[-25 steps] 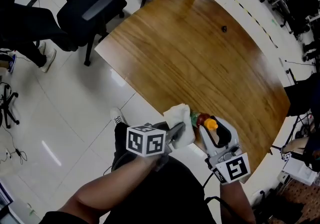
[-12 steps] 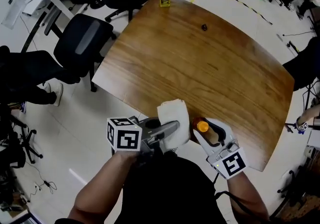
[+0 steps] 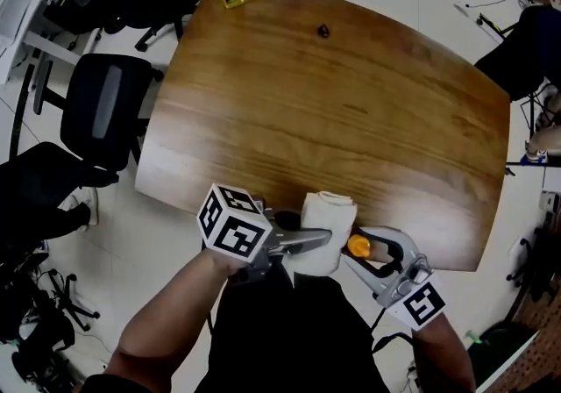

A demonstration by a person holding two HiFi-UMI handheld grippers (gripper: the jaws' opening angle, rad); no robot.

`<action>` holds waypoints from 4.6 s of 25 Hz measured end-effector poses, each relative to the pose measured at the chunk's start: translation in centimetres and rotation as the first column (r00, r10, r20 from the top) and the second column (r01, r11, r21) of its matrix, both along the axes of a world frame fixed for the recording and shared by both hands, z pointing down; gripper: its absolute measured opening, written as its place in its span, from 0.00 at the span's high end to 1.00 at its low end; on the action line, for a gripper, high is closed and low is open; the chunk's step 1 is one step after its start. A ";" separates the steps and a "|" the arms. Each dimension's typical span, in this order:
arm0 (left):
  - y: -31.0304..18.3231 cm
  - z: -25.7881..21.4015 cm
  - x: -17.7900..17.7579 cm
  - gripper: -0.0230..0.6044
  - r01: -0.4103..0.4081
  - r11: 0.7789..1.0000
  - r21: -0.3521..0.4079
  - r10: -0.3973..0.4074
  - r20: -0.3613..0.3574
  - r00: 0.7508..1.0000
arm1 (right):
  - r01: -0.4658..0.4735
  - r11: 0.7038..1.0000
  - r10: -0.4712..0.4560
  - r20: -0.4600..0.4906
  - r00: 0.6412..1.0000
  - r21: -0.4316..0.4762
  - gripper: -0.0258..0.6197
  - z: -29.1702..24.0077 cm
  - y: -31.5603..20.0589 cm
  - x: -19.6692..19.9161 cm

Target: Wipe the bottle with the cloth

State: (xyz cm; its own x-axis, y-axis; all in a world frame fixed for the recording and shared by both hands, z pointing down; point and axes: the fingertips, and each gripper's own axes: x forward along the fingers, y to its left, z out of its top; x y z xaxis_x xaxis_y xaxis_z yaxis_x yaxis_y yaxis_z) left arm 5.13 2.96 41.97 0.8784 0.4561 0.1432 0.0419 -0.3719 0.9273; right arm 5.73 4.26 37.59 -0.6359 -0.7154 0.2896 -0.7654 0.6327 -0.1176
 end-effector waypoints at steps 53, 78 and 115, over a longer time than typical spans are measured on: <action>1.1 6.3 6.4 0.81 -0.859 0.404 0.316 0.817 0.298 0.494 | -0.044 0.999 0.044 -0.093 0.995 0.007 0.75 0.8 0.7 -0.6; -6.8 -6.7 2.9 0.81 -0.077 0.934 0.348 0.078 0.012 0.997 | -0.085 0.996 0.082 -0.104 0.991 -0.019 0.75 2.3 0.3 0.4; -0.1 -2.8 -2.9 0.81 0.181 0.921 0.345 -0.287 0.286 0.914 | -0.026 0.999 0.029 -0.122 0.992 0.031 0.74 3.2 -1.0 0.6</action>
State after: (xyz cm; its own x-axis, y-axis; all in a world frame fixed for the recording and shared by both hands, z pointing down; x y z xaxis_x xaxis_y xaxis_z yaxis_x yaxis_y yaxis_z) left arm 2.26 2.84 39.22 0.8339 0.1307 0.5363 -0.3647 -0.5989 0.7130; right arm 6.36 3.27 40.81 -0.5769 -0.7415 0.3425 -0.7900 0.6131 -0.0034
